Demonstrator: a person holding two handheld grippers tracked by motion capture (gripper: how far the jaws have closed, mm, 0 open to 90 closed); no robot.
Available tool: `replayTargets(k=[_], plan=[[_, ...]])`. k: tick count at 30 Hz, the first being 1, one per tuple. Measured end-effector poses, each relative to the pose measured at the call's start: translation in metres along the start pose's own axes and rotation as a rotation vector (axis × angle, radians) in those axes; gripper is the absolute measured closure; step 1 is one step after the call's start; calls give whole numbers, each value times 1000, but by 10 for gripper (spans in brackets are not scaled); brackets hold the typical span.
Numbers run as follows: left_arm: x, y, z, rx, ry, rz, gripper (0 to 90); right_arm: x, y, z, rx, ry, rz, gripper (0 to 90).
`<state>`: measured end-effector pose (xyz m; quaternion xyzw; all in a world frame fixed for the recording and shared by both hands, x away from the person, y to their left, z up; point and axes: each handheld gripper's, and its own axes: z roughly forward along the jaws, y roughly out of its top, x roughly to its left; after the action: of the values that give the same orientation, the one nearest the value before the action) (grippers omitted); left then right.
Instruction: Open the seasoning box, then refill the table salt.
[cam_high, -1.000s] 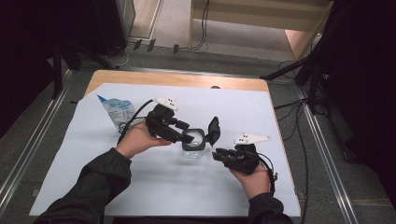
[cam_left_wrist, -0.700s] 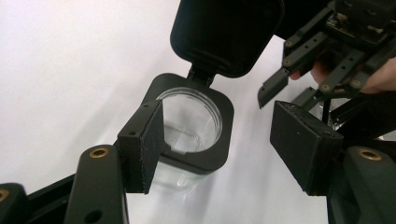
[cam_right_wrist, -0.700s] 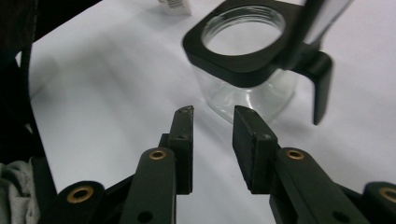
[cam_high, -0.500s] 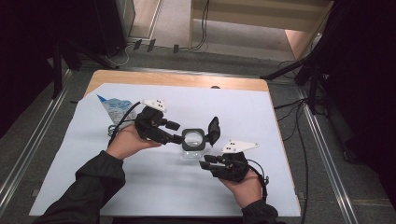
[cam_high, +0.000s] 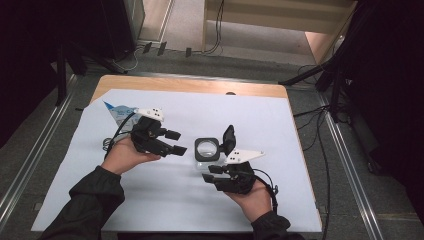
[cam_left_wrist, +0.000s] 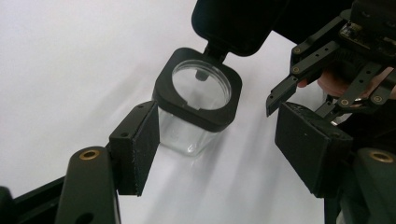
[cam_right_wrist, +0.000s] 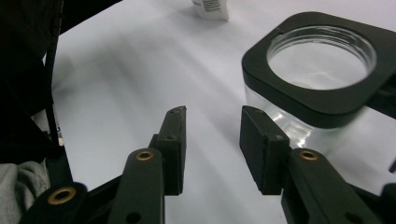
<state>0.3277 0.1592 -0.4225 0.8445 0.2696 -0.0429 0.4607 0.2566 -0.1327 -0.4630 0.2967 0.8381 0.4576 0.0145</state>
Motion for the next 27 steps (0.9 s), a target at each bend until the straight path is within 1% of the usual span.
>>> replayTargets(k=[2,4,5,6,9,11,15,16,20,23,27], plan=[[0,-3,-3,10,2,0,345,2,2,3,0,11,1,619],[1,-6,-6,28,9,-10,375,3,3,5,3,22,-5,605],[2,-8,-7,26,13,-13,386,3,4,7,6,24,-15,596],[2,-9,-9,28,13,-17,396,3,4,8,11,25,-15,580],[4,-13,-15,20,37,-18,401,4,6,11,16,32,-26,567],[4,-15,-18,12,40,-18,402,5,7,12,21,32,-39,558],[6,-19,-26,1,61,-25,401,7,9,15,22,33,-62,555],[6,-20,-28,-3,63,-28,402,7,10,17,25,40,-70,555],[7,-23,-35,-5,84,-29,405,10,11,22,30,50,-74,553],[8,-26,-39,-1,93,-36,405,11,13,26,35,59,-85,547],[10,-29,-45,-4,101,-54,406,12,15,30,40,74,-83,545]])
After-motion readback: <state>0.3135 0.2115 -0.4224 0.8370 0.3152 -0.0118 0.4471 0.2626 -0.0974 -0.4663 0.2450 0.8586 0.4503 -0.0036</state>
